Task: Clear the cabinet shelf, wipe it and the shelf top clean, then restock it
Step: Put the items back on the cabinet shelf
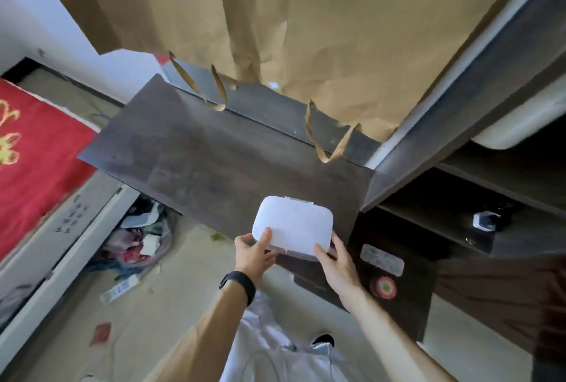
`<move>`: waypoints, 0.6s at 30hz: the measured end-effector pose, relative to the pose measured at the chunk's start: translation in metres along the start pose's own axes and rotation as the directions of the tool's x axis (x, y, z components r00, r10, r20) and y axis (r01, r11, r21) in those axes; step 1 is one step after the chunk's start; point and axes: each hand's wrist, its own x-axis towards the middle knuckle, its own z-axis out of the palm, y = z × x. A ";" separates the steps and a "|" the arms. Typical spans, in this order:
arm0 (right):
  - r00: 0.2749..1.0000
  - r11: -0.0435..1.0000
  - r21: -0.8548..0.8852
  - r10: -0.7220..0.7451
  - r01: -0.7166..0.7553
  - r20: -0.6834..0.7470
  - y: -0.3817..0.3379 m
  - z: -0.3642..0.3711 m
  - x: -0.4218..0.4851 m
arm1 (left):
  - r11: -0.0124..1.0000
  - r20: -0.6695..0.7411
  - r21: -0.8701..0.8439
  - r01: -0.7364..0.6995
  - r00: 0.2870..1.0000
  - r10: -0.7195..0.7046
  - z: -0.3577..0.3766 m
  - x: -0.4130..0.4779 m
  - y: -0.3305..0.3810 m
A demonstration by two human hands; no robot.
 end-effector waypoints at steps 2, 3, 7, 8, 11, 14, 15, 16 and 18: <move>0.998 0.979 -0.194 -0.061 0.056 -0.018 -0.012 0.026 0.021 | 1.000 -0.043 -0.028 -0.003 0.999 0.002 -0.023 0.021 0.028; 0.995 0.947 -0.311 -0.096 0.081 -0.033 -0.020 0.038 0.031 | 0.999 -0.056 -0.035 -0.011 0.998 0.009 -0.033 0.032 0.045; 0.976 0.717 -0.689 -0.209 0.108 -0.064 -0.044 0.077 0.071 | 0.999 -0.083 -0.033 -0.042 0.996 0.039 -0.070 0.077 0.111; 0.973 0.654 -0.749 -0.225 0.109 -0.055 -0.047 0.084 0.077 | 0.998 -0.088 -0.028 -0.047 0.995 0.044 -0.078 0.087 0.125; 0.970 0.445 -0.891 -0.243 0.094 -0.019 -0.050 0.106 0.092 | 0.996 -0.110 0.020 -0.083 0.990 0.084 -0.098 0.111 0.160; 0.978 0.359 -0.932 -0.207 0.053 -0.024 -0.043 0.121 0.100 | 0.968 -0.160 0.213 -0.134 0.972 0.170 -0.112 0.126 0.181; 0.978 0.351 -0.935 -0.207 0.043 -0.032 -0.040 0.124 0.099 | 0.931 -0.181 0.340 -0.133 0.962 0.203 -0.116 0.129 0.185; 0.976 0.345 -0.938 -0.214 0.039 -0.038 -0.037 0.124 0.099 | 0.880 -0.195 0.457 -0.131 0.950 0.243 -0.119 0.131 0.188; 0.972 0.333 -0.942 -0.234 0.045 -0.036 -0.035 0.122 0.098 | 0.798 -0.198 0.585 -0.145 0.928 0.314 -0.121 0.134 0.191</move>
